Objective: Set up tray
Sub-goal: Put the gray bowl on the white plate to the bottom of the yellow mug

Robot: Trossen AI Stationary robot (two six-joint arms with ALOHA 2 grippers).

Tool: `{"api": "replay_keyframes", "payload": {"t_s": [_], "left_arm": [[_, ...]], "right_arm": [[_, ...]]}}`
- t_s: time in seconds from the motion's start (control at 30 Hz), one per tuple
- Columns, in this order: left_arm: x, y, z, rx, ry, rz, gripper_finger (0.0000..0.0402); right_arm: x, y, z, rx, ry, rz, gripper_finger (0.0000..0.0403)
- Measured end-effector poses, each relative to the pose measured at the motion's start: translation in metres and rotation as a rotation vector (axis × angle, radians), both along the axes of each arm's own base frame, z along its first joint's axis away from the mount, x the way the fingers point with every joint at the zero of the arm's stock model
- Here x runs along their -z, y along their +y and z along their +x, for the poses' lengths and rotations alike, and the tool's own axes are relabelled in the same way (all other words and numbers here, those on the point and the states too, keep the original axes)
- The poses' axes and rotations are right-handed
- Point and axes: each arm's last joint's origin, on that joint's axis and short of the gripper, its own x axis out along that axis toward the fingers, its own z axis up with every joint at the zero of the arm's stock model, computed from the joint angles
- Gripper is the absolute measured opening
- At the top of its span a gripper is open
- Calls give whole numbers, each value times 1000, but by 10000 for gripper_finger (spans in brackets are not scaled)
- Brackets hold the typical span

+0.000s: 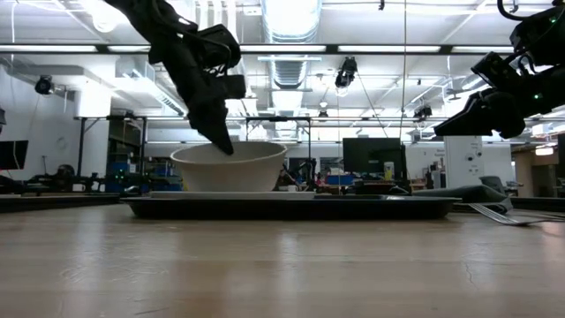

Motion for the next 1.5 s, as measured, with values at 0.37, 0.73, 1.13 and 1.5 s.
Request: {"api": "replay_keyframes", "payload": {"t_s": [0.37, 0.73, 1.13, 1.5], "left_arm": [[6, 3, -2, -25, -11, 29, 0], [14, 4, -3, -26, -14, 44, 10], [14, 5, -2, -43, -21, 98, 14], [14, 9, -4, -71, -12, 113, 25]], "right_arm": [[0, 0, 0, 0, 0, 0, 123], [0, 0, 0, 0, 0, 0, 123], [0, 0, 0, 0, 0, 0, 123], [0, 0, 0, 0, 0, 0, 123]]}}
